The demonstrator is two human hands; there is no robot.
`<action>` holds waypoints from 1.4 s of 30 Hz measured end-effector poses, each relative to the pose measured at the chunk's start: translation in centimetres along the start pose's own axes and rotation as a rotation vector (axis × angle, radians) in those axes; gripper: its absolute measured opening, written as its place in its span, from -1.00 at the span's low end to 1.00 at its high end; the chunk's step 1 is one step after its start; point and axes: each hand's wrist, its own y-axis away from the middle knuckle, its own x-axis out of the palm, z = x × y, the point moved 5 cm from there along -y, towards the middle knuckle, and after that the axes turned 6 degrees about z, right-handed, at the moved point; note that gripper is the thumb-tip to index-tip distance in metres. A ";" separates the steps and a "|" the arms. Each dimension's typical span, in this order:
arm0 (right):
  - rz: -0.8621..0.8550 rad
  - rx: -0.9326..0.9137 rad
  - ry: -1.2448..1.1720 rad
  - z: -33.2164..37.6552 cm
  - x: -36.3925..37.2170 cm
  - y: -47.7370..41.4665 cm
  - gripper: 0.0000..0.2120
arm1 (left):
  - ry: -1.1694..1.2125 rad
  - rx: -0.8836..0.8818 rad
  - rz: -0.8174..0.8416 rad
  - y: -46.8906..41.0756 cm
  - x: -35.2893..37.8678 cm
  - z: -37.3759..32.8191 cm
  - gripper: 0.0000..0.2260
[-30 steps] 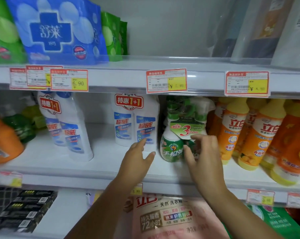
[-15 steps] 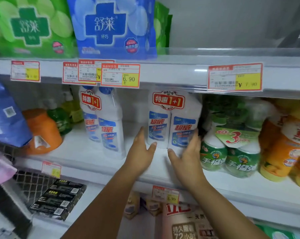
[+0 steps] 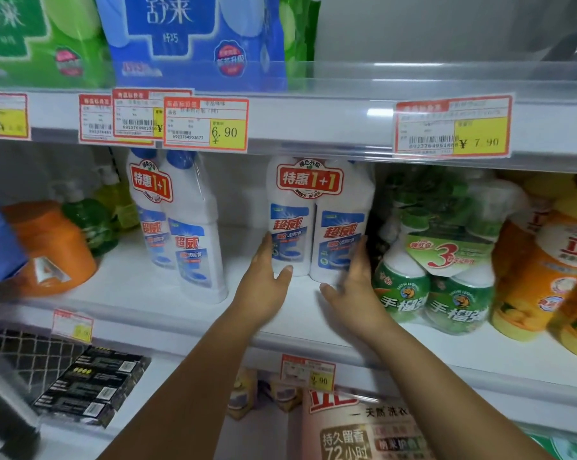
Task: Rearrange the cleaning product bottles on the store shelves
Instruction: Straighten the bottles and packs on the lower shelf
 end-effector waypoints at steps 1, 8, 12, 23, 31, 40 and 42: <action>0.004 0.002 0.005 -0.1 0.1 0.0 0.00 | 0.005 0.003 -0.003 -0.1 0.1 0.0 -0.41; 0.051 0.013 -0.016 -0.4 0.1 0.1 -0.03 | 0.024 -0.003 -0.063 -0.5 0.1 0.2 -0.45; 0.076 0.003 -0.029 -0.5 0.3 0.2 -0.05 | 0.045 -0.021 -0.053 -0.4 0.1 0.6 -0.43; 0.095 0.020 -0.025 -0.6 0.2 0.1 -0.07 | 0.032 -0.065 0.022 -0.3 0.1 0.8 -0.39; 0.138 0.074 -0.051 -0.5 0.1 0.8 -0.11 | -0.238 0.025 0.066 1.9 -0.7 -0.5 -0.46; 0.073 0.060 0.201 4.6 2.9 3.5 -0.57 | -0.343 0.092 -0.016 8.7 -8.1 0.4 -0.70; 0.150 0.009 0.178 6.2 5.3 3.5 -0.60 | -0.365 0.069 -0.054 10.0 -10.3 2.1 -0.73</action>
